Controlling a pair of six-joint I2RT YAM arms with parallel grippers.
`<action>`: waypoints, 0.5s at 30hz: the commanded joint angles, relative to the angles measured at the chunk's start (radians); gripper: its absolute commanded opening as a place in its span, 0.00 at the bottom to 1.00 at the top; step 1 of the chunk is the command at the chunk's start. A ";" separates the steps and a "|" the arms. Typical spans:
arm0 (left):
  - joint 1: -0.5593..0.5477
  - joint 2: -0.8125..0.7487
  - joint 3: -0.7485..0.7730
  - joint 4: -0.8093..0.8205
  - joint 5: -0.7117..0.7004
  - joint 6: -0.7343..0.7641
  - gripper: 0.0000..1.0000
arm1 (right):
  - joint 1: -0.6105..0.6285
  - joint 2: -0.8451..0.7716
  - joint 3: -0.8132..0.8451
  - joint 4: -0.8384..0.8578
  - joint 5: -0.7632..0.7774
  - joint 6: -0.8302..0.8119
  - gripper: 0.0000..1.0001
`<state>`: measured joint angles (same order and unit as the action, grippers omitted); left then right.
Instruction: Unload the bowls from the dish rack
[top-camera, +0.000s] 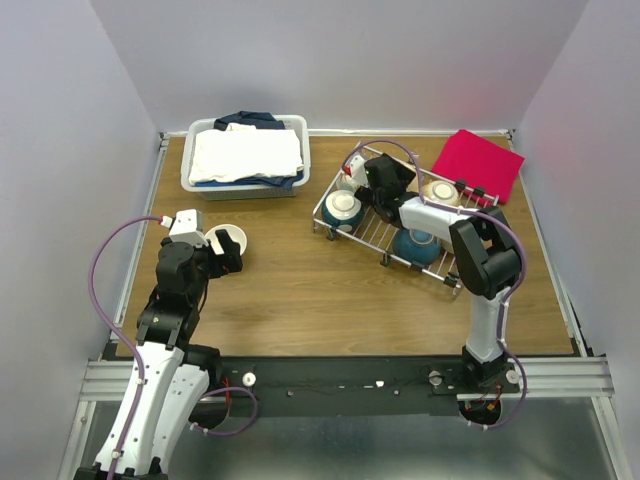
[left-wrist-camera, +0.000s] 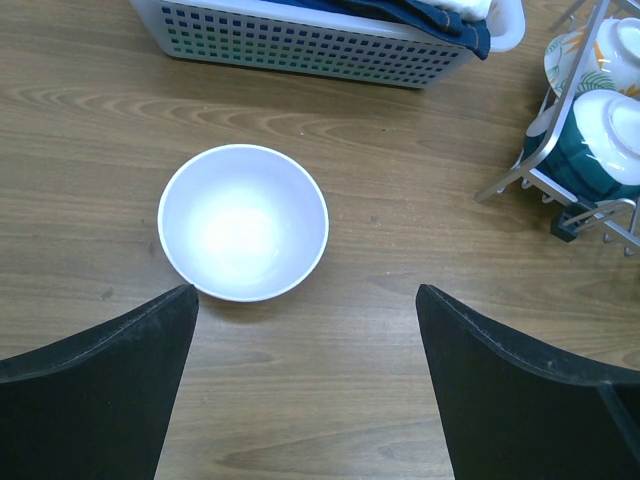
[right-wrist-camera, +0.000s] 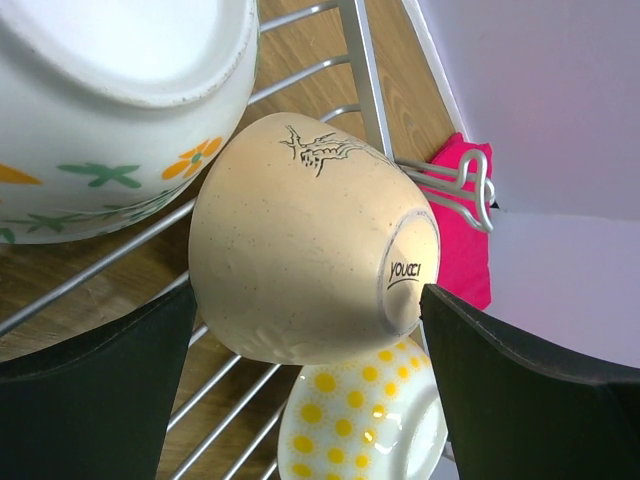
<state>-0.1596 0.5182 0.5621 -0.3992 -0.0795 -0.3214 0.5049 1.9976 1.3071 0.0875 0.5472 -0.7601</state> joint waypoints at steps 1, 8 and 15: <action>-0.006 -0.001 0.007 0.010 -0.026 0.008 0.99 | 0.007 0.072 -0.049 -0.023 0.065 -0.077 1.00; -0.006 -0.001 0.007 0.013 -0.026 0.008 0.99 | 0.017 0.081 -0.066 -0.035 0.089 -0.082 0.99; -0.006 -0.001 0.005 0.010 -0.026 0.007 0.99 | 0.041 0.081 -0.031 -0.097 0.108 -0.022 0.85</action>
<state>-0.1596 0.5182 0.5621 -0.3988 -0.0818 -0.3218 0.5243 2.0037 1.2869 0.1246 0.6010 -0.7433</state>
